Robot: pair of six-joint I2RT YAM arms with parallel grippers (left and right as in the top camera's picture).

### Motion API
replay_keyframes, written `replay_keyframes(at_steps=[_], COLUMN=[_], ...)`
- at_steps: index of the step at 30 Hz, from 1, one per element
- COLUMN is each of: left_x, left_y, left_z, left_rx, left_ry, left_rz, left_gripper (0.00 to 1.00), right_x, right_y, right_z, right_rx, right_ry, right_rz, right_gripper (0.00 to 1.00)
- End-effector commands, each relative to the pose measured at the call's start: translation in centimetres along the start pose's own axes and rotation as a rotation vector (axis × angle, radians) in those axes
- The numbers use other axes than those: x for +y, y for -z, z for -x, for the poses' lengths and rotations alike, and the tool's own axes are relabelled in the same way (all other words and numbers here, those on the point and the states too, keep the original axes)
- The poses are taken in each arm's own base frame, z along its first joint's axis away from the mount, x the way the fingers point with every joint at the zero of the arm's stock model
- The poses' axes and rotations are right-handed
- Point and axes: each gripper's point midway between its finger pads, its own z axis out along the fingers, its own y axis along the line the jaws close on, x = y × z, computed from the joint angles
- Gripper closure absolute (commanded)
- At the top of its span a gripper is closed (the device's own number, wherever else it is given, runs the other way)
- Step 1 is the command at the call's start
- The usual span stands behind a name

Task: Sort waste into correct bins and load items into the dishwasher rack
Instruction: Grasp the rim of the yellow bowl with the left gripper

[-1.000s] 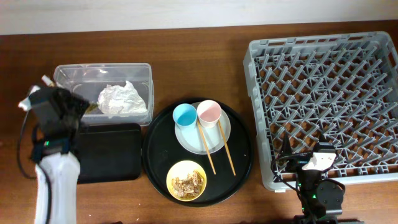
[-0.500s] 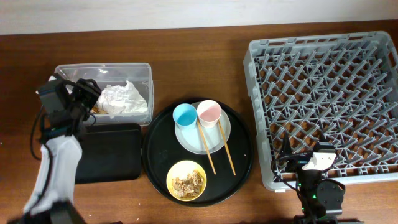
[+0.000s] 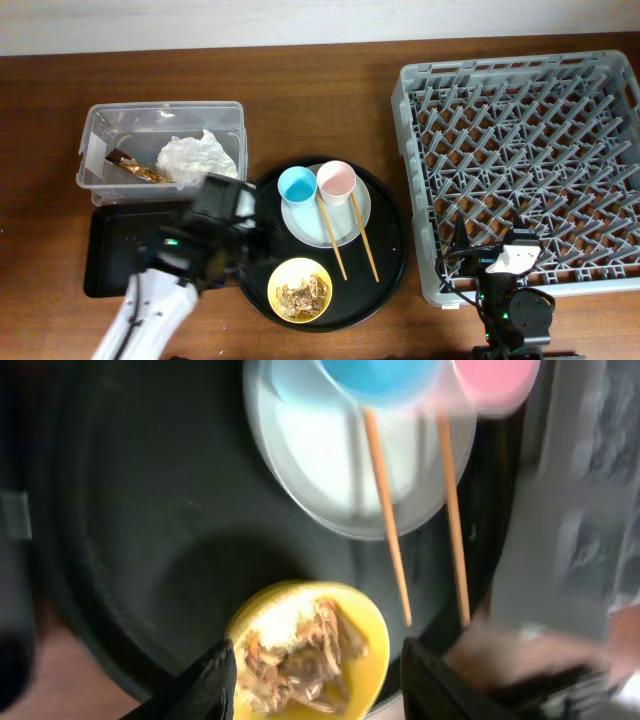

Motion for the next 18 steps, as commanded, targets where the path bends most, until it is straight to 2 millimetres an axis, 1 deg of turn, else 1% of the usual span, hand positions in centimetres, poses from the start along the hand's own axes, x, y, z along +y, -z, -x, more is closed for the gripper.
replay_keyframes(at_steps=[1, 5, 7, 9, 13, 14, 16, 18], left_x=[-2.6, -4.5, -5.5, -6.1, -6.0, -5.9, -5.6, -5.3], left_y=[-2.4, -4.6, -6.0, -7.4, -9.0, -9.2, -9.7, -10.0], left_z=[-2.4, -4.2, -5.4, -6.4, -7.9, -8.1, -8.4, -8.5], left_rx=[0.034, 0.049, 0.084, 0.113, 0.165, 0.175, 0.194, 0.204], left_ry=[-0.213, -0.28, -0.319, -0.355, -0.365, -0.369, -0.367, -0.365], left_rz=[0.049, 0.086, 0.085, 0.087, 0.118, 0.124, 0.138, 0.148], left_gripper=[0.5, 0.55, 0.57, 0.62, 0.64, 0.66, 0.73, 0.74], right_x=[-0.3, -0.3, -0.3, -0.3, -0.3, -0.3, -0.3, -0.3], right_y=[0.0, 0.0, 0.0, 0.0, 0.0, 0.0, 0.0, 0.0], right_z=[-0.3, -0.3, -0.3, -0.3, -0.3, -0.3, -0.3, -0.3], right_rx=[0.006, 0.006, 0.006, 0.006, 0.006, 0.006, 0.006, 0.006], right_ry=[-0.004, -0.004, -0.004, -0.004, -0.004, -0.004, -0.004, -0.004], right_rz=[-0.012, -0.012, -0.012, -0.012, -0.012, -0.012, -0.012, -0.012], right_gripper=[0.01, 0.02, 0.01, 0.01, 0.01, 0.02, 0.02, 0.01])
